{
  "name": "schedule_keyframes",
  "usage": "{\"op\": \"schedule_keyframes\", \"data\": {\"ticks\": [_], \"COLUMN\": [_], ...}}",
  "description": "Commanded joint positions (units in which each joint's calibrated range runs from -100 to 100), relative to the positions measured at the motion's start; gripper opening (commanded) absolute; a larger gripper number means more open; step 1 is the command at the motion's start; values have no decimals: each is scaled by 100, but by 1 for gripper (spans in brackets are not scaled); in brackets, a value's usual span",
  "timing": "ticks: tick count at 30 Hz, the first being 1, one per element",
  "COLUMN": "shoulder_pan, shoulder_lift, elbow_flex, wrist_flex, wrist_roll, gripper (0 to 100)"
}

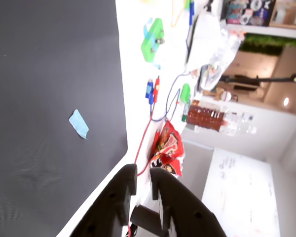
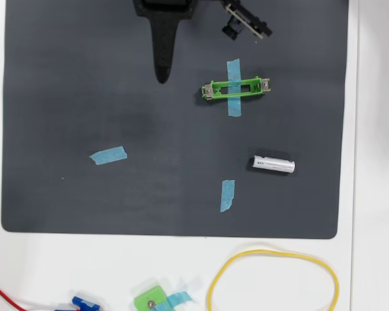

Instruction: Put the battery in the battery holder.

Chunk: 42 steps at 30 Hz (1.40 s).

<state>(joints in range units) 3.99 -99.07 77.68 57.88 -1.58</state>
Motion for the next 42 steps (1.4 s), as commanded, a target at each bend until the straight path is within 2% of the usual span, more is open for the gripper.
{"op": "schedule_keyframes", "data": {"ticks": [1,7,20,24,30,36,42], "shoulder_pan": [-466,-850,-1535,-2023,-2573,-2739,-2729], "shoulder_lift": [26,794,4845,5510,6175,6968,8256], "elbow_flex": [-675,-1186,-3292,-3671,-4085,-4384,-5354], "wrist_flex": [313,313,331,322,287,243,610], "wrist_roll": [-14,-19,-139,-390,-411,-463,-630], "gripper": [0,0,0,0,0,0,0]}}
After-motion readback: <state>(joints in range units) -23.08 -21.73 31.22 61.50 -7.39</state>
